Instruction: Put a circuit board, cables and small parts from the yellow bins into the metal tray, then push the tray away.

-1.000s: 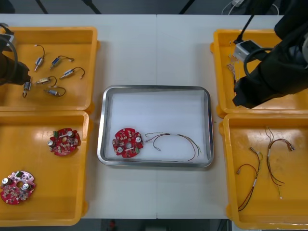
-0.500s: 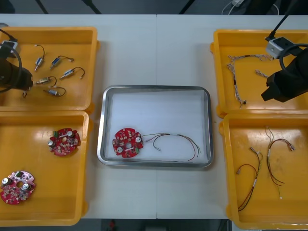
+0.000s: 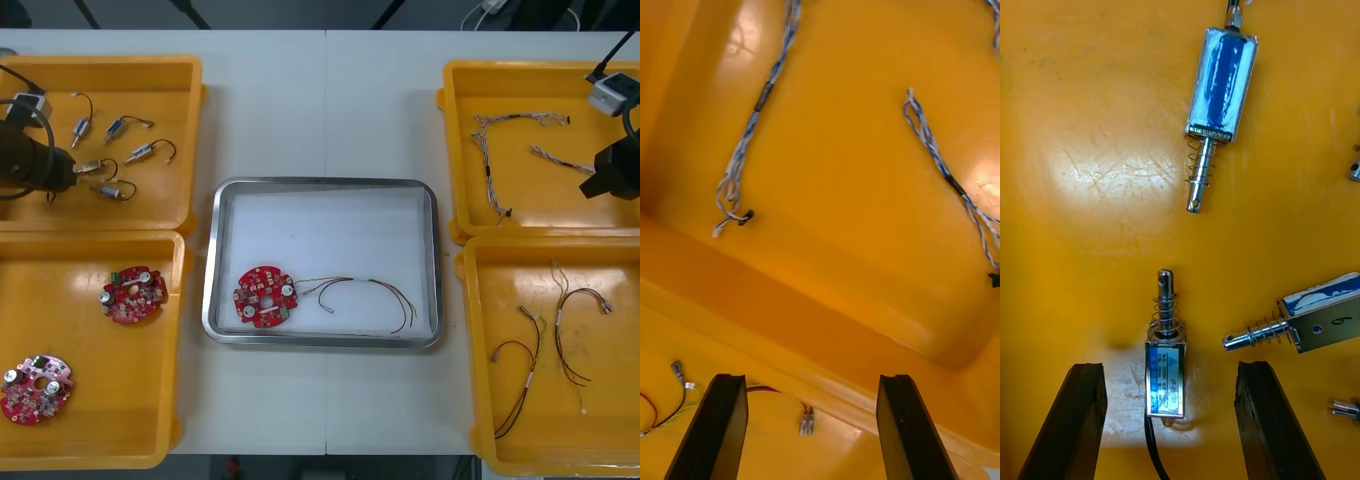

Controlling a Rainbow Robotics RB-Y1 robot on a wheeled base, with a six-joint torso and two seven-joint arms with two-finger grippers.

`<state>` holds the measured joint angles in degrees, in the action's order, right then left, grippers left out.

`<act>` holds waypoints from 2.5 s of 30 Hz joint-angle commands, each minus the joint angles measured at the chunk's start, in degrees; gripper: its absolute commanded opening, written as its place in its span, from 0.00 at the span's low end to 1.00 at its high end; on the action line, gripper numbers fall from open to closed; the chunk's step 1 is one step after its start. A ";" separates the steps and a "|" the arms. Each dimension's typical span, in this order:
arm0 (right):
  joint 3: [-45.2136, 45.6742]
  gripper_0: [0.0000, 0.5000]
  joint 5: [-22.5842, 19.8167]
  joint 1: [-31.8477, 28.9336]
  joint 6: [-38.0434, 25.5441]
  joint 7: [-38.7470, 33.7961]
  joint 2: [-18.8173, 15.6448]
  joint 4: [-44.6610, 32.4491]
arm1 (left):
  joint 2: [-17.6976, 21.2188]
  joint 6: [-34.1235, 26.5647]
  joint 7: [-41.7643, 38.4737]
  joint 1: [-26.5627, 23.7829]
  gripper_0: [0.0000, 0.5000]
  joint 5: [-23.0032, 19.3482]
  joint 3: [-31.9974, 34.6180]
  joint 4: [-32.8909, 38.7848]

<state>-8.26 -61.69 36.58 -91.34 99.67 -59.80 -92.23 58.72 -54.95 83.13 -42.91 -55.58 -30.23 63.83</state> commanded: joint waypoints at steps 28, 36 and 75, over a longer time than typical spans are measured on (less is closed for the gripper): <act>-14.51 1.00 -0.89 19.94 24.01 54.93 4.34 41.17 | 4.21 0.19 6.70 -2.27 0.00 -5.15 -0.97 0.95; -14.51 1.00 -0.54 20.90 27.35 55.33 9.17 47.50 | 9.84 -6.84 6.43 -2.27 0.00 -12.01 4.65 6.13; -18.11 0.92 -1.42 23.10 32.10 55.33 13.48 58.66 | -17.59 -52.81 -56.50 -2.88 0.00 13.74 17.31 50.61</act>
<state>-25.03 -62.81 57.87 -59.78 153.13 -46.72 -34.06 45.90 -105.51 35.45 -43.11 -45.21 -13.93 111.39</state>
